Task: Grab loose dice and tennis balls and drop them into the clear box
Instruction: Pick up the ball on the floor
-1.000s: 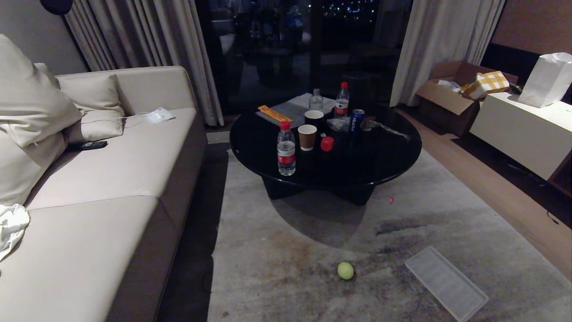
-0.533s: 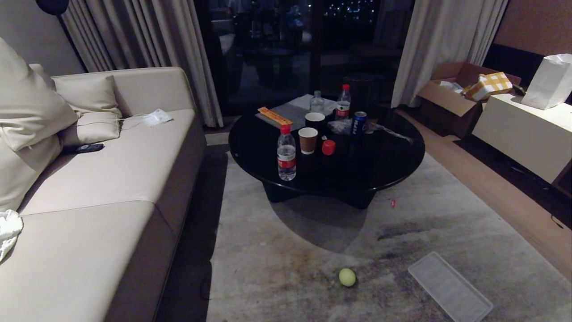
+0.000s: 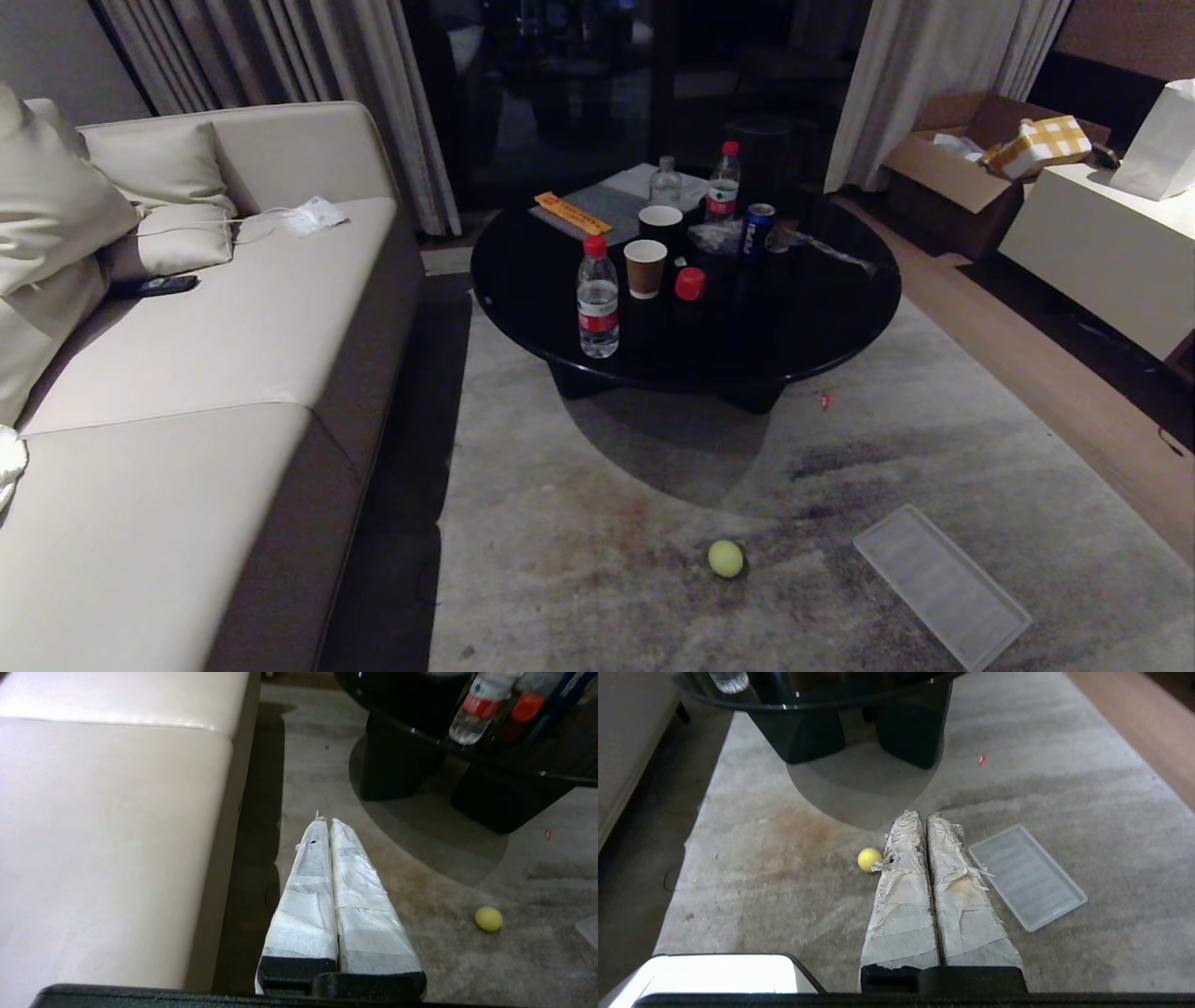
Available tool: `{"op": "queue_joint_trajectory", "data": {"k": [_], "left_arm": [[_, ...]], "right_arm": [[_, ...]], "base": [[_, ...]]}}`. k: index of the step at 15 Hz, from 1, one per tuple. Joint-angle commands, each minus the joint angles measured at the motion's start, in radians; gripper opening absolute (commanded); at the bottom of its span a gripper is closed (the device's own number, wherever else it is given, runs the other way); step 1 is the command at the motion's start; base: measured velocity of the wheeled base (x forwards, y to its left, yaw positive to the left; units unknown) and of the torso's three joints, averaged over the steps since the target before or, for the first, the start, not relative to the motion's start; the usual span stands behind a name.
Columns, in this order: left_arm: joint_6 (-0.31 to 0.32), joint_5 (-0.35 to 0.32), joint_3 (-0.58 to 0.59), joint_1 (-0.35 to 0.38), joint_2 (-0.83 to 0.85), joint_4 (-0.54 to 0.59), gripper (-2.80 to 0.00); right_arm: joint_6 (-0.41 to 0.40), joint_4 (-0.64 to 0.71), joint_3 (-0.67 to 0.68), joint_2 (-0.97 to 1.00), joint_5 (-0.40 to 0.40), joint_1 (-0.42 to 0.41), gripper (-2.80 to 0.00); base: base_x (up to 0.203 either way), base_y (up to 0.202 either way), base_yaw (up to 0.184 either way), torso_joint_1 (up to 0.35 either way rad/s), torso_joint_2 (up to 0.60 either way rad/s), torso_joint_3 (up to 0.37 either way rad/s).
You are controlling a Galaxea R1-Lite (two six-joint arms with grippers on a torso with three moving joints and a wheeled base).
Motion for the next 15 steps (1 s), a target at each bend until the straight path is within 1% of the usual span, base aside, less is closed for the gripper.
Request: {"op": "queue_joint_trajectory", "data": {"k": [1, 15], "left_arm": [[-0.002, 0.0, 0.002, 0.0, 0.002, 0.0, -2.8], [0.001, -0.001, 0.002, 0.0, 0.002, -0.001, -2.8]], "right_arm": [[0.0, 0.001, 0.0, 0.001, 0.001, 0.0, -2.8], [0.0, 0.001, 0.0, 0.001, 0.001, 0.0, -2.8]], "base": [[0.0, 0.0, 0.0, -0.001, 0.0, -0.194], [0.0, 0.0, 0.0, 0.002, 0.0, -0.199]]}}
